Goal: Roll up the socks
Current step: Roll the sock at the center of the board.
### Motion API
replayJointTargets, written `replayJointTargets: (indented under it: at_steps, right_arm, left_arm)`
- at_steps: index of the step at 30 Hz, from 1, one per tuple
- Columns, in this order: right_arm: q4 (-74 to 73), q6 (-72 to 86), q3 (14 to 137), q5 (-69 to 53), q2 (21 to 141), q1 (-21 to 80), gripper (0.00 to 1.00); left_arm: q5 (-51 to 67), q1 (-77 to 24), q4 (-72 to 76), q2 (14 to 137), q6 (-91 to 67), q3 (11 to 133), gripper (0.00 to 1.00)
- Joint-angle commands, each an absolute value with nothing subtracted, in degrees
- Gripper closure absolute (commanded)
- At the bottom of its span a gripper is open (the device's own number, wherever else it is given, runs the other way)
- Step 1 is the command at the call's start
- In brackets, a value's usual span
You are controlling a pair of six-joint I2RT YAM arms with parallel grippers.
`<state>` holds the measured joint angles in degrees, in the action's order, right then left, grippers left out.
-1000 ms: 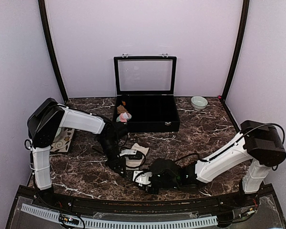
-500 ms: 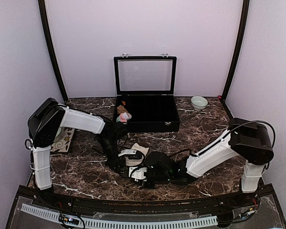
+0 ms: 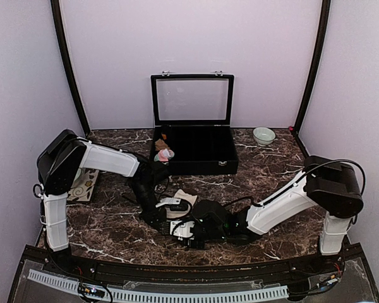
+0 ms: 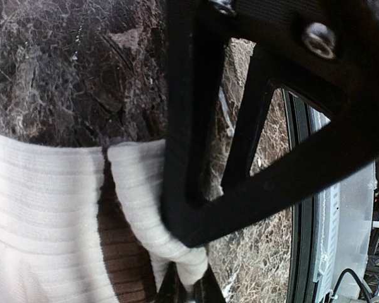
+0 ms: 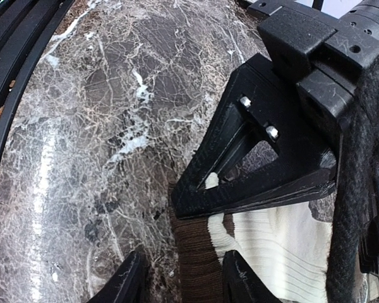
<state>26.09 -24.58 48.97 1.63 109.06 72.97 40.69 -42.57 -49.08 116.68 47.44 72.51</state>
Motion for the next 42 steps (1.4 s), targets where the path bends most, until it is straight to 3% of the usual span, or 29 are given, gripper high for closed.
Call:
replayJointTargets:
  at_steps: [1,10,19,26,32,37,42]
  right_arm:
    - [28.8,-25.3,51.3,3.9,107.1,72.4,0.57]
    - [29.3,-25.5,51.5,4.8,108.1,71.6,0.56]
    - [29.8,-23.1,50.6,2.8,111.7,71.0,0.69]
    - [29.5,-21.6,50.3,0.5,114.2,70.1,0.75]
    - [27.9,-18.8,49.7,-2.9,114.6,69.7,0.9]
    - [26.1,-14.3,49.3,-7.5,114.6,69.6,0.99]
    - [24.3,-8.7,48.7,-11.0,115.8,68.7,1.0]
  left_arm:
    - [29.3,-42.7,-51.5,120.8,48.7,70.1,1.0]
    - [29.3,-42.7,-51.5,121.0,48.6,70.2,1.0]
    - [29.2,-42.7,-51.3,120.9,48.6,70.2,1.0]
    - [29.0,-42.7,-51.5,120.9,48.7,70.2,1.0]
    - [27.8,-42.8,-50.8,120.7,47.8,70.1,1.0]
    - [23.0,-42.6,-43.7,116.3,43.0,66.9,0.77]
    - [18.2,-42.3,-33.6,105.4,39.4,57.9,0.6]
